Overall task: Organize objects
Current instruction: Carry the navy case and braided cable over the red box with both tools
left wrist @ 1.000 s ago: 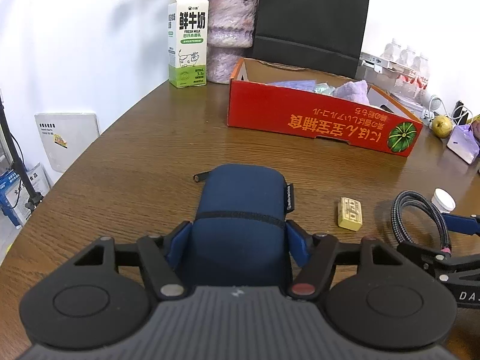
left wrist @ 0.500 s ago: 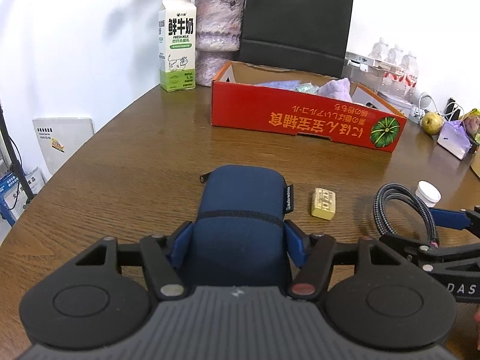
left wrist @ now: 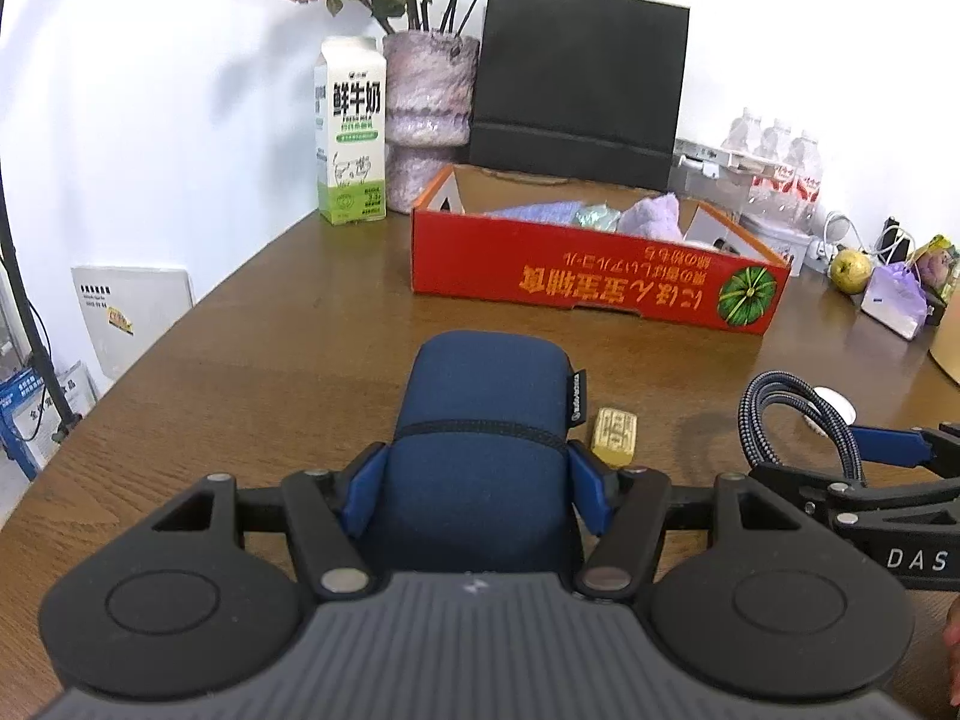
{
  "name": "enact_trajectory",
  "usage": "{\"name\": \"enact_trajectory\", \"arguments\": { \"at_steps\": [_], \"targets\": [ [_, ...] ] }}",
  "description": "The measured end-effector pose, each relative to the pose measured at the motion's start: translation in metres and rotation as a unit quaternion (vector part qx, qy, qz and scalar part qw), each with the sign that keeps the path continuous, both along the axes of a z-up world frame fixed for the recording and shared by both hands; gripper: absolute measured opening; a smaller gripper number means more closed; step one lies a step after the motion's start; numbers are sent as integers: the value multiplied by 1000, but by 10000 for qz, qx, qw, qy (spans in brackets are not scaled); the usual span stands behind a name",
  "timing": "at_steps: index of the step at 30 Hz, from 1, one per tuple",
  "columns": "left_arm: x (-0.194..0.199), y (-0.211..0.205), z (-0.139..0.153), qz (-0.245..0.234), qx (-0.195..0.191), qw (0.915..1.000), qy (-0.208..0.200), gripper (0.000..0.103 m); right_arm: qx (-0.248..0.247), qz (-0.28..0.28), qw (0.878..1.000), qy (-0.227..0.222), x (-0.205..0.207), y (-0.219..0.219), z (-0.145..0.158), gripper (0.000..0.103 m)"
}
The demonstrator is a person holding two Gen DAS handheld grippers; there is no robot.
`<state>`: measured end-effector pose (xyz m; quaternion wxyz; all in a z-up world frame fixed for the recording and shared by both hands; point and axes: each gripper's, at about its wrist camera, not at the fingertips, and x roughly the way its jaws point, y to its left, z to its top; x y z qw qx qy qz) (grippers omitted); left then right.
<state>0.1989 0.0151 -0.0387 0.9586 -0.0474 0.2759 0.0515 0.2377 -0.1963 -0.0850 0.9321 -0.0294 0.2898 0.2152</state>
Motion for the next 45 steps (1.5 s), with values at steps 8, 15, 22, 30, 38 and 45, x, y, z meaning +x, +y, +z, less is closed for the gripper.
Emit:
{"name": "enact_trajectory", "arguments": {
  "at_steps": [8, 15, 22, 30, 38, 45],
  "targets": [
    [3, -10, 14, -58, 109, 9998, -133, 64, 75, -40, 9999, -105, -1, -2, 11, 86],
    [10, -14, 28, -24, 169, 9996, -229, 64, 111, -51, 9997, -225, 3, -1, 22, 86],
    [24, -18, 41, -32, 207, 9993, -320, 64, 137, -85, 9992, -376, 11, 2, 35, 86],
    [43, -21, 47, -29, 208, 9992, -339, 64, 137, -132, 9988, -460, 29, 4, 44, 86],
    [72, -18, 54, -24, 175, 9991, -394, 64, 96, -228, 9984, -510, 54, 10, 50, 86],
    [97, -19, 58, -64, 186, 9990, -402, 64, 103, -291, 9978, -593, 80, 14, 55, 86]
  ]
}}
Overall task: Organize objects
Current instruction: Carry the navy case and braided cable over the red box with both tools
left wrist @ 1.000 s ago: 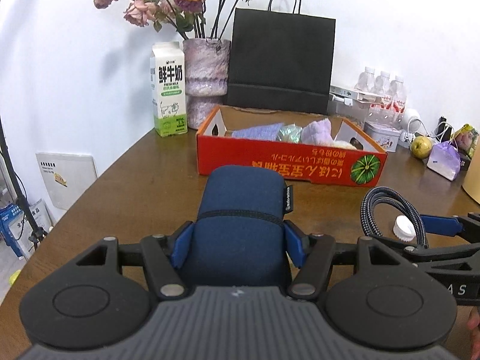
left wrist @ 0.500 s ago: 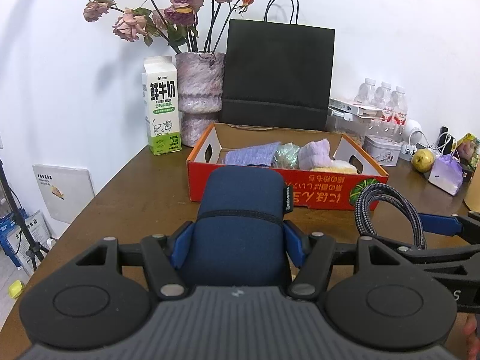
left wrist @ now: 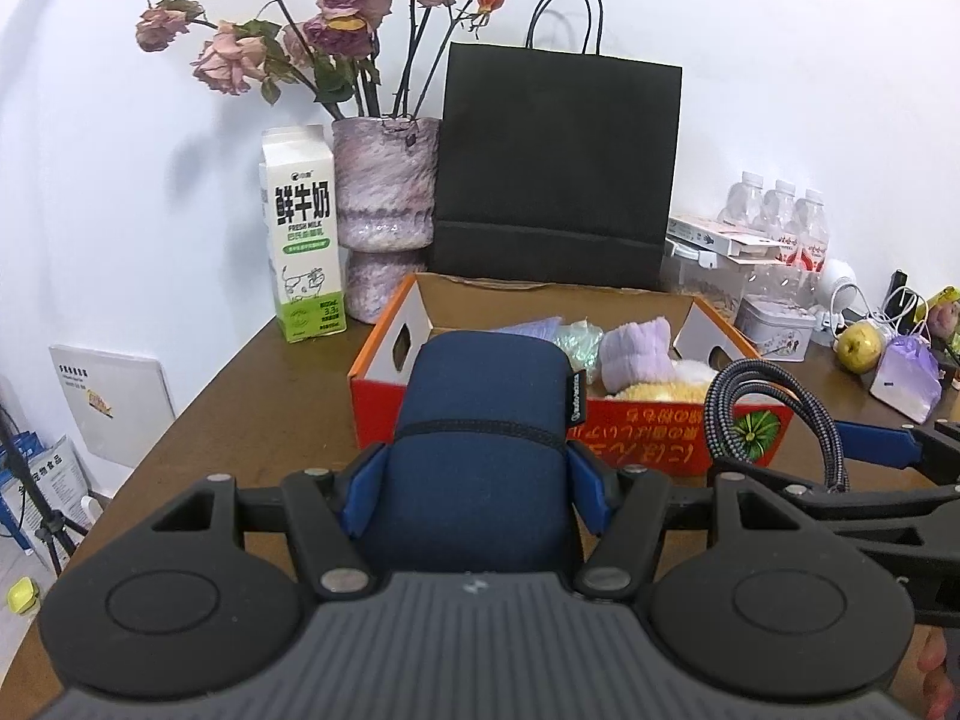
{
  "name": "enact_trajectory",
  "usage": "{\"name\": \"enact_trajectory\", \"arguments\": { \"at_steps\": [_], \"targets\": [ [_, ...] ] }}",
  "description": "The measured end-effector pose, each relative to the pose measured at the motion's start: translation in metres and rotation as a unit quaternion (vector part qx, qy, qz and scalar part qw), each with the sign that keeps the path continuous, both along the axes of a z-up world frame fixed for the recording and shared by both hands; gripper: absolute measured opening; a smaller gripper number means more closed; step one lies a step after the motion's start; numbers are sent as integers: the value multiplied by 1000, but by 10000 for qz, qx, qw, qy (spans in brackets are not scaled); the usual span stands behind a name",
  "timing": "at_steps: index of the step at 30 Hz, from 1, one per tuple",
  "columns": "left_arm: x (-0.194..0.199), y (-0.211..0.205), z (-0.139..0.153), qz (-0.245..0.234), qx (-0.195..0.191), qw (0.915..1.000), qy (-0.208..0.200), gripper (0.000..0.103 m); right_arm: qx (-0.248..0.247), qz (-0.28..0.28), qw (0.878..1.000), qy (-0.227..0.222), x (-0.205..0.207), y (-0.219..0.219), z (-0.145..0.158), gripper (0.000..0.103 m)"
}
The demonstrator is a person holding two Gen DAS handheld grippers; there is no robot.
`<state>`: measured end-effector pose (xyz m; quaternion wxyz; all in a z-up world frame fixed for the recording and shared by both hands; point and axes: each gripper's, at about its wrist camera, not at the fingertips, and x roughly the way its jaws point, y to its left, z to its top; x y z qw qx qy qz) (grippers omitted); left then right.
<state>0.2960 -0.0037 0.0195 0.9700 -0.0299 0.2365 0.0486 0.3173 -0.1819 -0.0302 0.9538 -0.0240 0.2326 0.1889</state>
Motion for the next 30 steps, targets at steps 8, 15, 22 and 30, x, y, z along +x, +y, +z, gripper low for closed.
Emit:
{"name": "enact_trajectory", "arguments": {
  "at_steps": [8, 15, 22, 30],
  "targets": [
    [27, 0, 1, 13, -75, 10000, -35, 64, 77, -84, 9999, -42, 29, 3, 0, 86],
    [53, 4, -1, 27, -131, 9999, 7, 64, 148, -175, 9997, -73, 54, 2, -2, 86],
    [79, 6, -3, 41, -132, 9999, 64, 64, 183, -243, 9995, -70, 79, 2, -4, 86],
    [105, 7, 0, 16, -98, 9999, -30, 64, 162, -277, 9994, -144, 102, 7, -1, 86]
  ]
}}
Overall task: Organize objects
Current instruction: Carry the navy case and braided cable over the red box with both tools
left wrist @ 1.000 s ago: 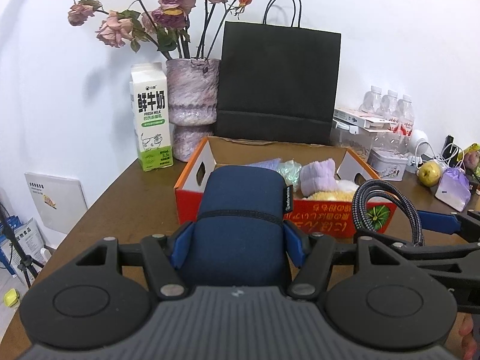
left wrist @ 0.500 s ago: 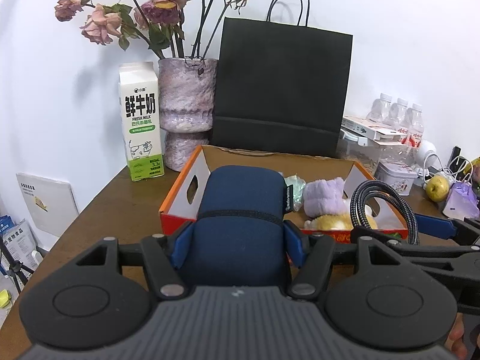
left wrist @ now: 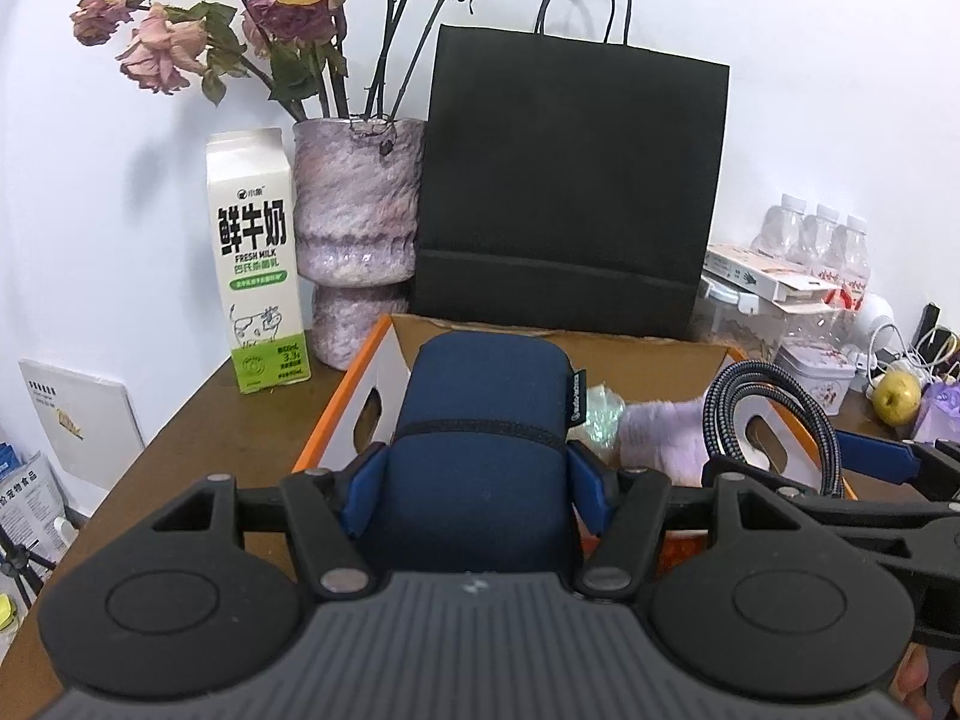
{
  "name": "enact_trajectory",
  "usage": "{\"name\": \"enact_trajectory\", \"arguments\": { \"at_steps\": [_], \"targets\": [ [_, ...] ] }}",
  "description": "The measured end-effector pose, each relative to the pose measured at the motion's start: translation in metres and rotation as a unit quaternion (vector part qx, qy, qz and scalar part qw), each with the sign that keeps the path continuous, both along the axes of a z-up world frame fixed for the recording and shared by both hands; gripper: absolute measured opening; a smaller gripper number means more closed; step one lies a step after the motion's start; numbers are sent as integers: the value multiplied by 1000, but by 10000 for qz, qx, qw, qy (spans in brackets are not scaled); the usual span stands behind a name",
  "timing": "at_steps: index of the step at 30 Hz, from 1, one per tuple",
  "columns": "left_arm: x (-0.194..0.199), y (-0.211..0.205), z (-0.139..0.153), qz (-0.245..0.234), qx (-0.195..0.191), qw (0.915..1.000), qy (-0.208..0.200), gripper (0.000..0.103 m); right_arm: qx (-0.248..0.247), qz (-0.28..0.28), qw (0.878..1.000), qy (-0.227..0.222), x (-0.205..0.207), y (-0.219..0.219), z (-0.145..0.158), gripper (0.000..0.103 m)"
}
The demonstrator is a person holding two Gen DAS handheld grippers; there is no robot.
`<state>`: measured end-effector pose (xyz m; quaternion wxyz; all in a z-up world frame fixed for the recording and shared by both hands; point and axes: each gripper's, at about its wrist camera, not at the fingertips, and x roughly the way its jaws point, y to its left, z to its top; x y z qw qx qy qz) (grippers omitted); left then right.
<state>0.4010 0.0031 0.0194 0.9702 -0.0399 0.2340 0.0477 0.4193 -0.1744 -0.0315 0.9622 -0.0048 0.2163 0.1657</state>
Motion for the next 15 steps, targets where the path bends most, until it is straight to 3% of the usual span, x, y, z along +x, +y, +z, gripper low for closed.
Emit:
{"name": "enact_trajectory", "arguments": {
  "at_steps": [15],
  "targets": [
    [56, 2, 2, -5, 95, 9999, -53, 64, -77, -91, 9999, -115, 47, 8, 5, 86]
  ]
}}
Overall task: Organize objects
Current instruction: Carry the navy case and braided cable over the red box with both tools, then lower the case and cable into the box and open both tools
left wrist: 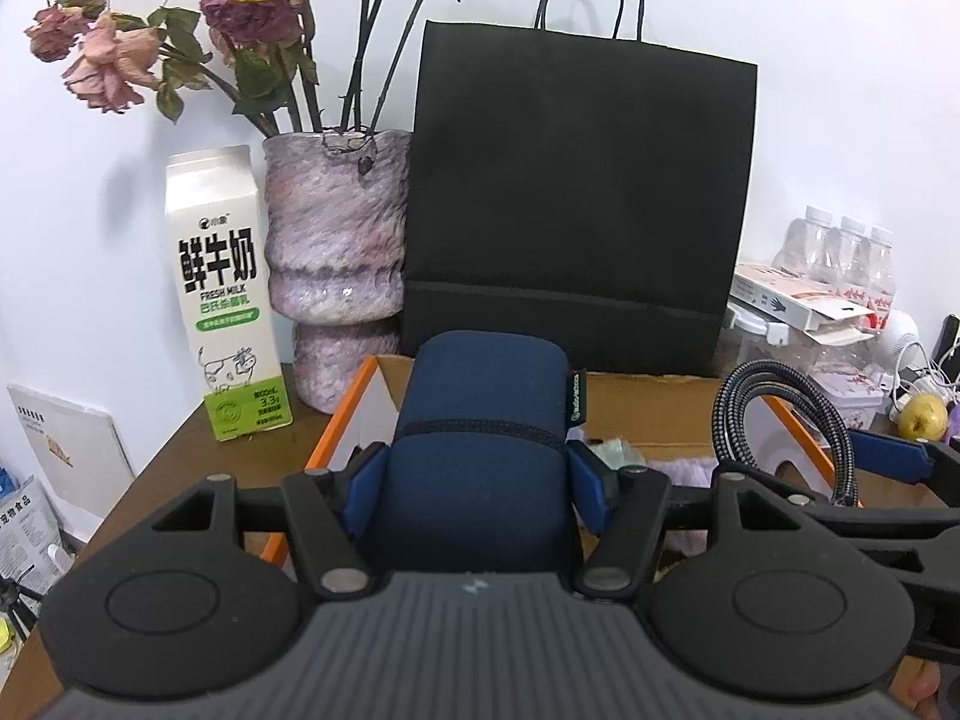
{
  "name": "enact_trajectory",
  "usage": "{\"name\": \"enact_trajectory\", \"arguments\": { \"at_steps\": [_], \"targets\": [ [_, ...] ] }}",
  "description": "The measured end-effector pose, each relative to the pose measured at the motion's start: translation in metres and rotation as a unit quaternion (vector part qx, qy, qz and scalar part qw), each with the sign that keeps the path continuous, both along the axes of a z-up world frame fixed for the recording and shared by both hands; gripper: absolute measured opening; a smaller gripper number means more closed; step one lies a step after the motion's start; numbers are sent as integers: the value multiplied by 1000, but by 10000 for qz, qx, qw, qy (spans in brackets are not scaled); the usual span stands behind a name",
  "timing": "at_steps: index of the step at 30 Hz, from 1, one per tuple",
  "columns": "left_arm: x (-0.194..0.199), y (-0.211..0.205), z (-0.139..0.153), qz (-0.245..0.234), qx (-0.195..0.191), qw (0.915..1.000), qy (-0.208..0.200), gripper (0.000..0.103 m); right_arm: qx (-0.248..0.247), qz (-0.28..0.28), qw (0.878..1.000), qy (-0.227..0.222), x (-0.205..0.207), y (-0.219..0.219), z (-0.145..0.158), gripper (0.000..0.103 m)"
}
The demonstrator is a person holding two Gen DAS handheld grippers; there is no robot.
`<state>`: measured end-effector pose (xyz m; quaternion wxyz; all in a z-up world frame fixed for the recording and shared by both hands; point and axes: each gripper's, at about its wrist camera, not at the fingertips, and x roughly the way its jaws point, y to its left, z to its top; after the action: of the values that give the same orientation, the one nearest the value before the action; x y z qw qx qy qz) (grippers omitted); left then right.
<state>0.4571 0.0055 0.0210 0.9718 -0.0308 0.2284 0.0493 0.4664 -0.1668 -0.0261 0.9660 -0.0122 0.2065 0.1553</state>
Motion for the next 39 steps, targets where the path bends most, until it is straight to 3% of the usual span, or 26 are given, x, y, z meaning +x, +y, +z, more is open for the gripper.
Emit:
{"name": "enact_trajectory", "arguments": {
  "at_steps": [22, 25, 27, 28, 39],
  "targets": [
    [67, 3, -22, 23, 91, 9989, 463, 65, -98, -199, 9989, 422, 65, 8, -18, 86],
    [69, 6, -23, 25, -39, 9987, 504, 71, -66, -224, 9986, 464, 67, 7, -21, 88],
    [67, 8, -22, 186, 31, 9990, 414, 87, -12, -279, 9983, 515, 68, 4, -22, 99],
    [66, 9, -21, 268, 57, 9990, 355, 101, 7, -349, 9980, 529, 69, 3, -22, 103],
    [66, 14, -19, 337, 32, 9990, 307, 103, 60, -432, 9973, 585, 70, -1, -23, 103]
  ]
}}
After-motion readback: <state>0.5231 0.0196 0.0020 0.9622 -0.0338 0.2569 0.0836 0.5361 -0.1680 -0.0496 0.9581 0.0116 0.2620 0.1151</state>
